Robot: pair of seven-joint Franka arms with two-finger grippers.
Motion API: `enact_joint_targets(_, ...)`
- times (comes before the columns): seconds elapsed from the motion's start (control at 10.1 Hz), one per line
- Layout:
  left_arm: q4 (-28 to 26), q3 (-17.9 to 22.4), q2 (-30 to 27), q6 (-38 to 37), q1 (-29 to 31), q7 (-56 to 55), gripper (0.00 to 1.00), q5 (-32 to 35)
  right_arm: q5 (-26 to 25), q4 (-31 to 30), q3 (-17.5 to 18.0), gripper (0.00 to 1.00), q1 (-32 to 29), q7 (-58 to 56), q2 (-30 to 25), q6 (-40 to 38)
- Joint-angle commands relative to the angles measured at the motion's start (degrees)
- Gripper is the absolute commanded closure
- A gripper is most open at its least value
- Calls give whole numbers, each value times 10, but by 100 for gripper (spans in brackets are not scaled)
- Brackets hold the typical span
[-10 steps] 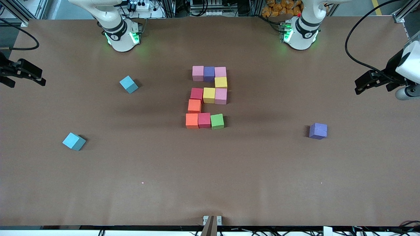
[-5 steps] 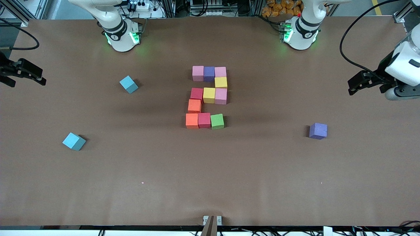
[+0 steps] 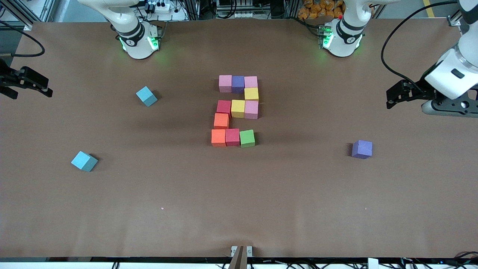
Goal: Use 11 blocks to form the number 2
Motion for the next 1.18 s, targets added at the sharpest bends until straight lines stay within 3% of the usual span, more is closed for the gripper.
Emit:
enact_joint_targets(0.0,0,0,1,6,6,15,0,-12,-1,5,7,0,-10,5,-1,-7)
enact_joint_targets(1.09,-7,-24,-13,-16,16,-45,0,23,-1,5,7,0,-13,5,-1,-14)
